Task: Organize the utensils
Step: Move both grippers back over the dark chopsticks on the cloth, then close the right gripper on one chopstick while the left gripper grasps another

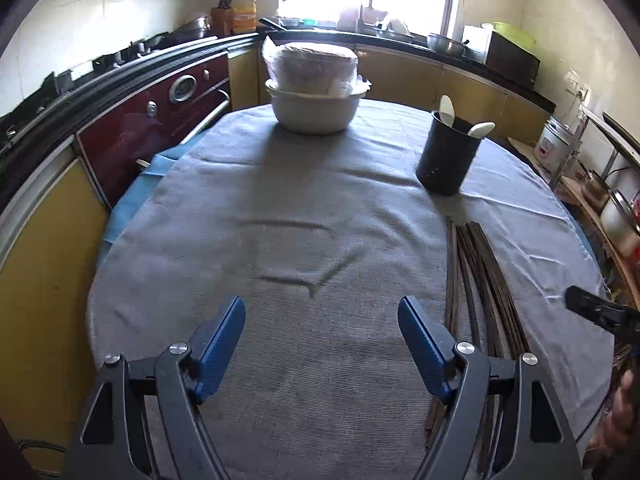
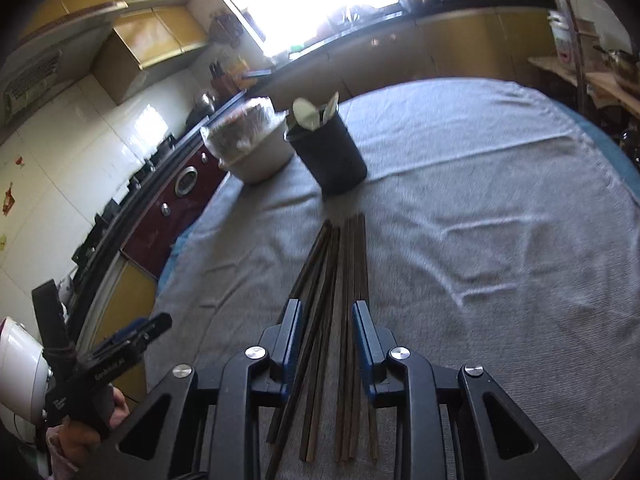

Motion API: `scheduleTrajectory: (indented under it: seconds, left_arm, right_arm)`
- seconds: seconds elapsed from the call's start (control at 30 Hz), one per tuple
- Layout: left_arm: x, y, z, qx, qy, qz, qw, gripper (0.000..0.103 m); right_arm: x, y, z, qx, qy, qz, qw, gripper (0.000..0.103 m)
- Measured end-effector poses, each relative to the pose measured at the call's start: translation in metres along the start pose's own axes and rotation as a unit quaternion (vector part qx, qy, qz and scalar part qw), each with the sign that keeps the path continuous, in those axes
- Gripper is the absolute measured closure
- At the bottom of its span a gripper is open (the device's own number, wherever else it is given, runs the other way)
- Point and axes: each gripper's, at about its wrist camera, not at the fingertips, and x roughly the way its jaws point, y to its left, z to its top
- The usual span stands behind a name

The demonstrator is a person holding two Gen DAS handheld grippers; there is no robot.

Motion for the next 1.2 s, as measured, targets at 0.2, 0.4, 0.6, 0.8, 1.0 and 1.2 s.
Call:
scheduleTrajectory:
  seconds: [0.2, 0.4, 0.6, 0.8, 1.0, 1.2]
  left_arm:
    - [0.014, -0.014, 0.006, 0.020, 0.014, -0.021, 0.9995, 0.024]
    - [0.039, -0.031, 0.026, 0.045, 0.028, -0.059, 0.9969, 0.024]
    - [0.067, -0.052, 0.041, 0.056, 0.055, -0.128, 0.9887, 0.024]
    - [0.089, -0.076, 0.043, 0.077, 0.074, -0.166, 0.9802, 0.028]
    - [0.110, -0.092, 0.035, 0.099, 0.109, -0.167, 0.9749, 0.052]
    - [0.116, -0.093, 0.037, 0.104, 0.099, -0.156, 0.9773, 0.068]
  right_arm:
    - [0.018, -0.006, 0.005, 0.021, 0.021, 0.007, 1.000, 0.076]
    - [0.039, -0.010, 0.026, 0.031, 0.042, 0.012, 0.999, 0.076]
    - [0.076, -0.020, 0.056, 0.054, 0.078, 0.025, 0.995, 0.077]
    - [0.106, -0.034, 0.072, 0.084, 0.102, 0.016, 0.991, 0.084]
    - [0.128, -0.033, 0.075, 0.076, 0.120, -0.021, 0.990, 0.090]
    - [0.132, -0.020, 0.077, 0.040, 0.116, -0.053, 0.991, 0.097]
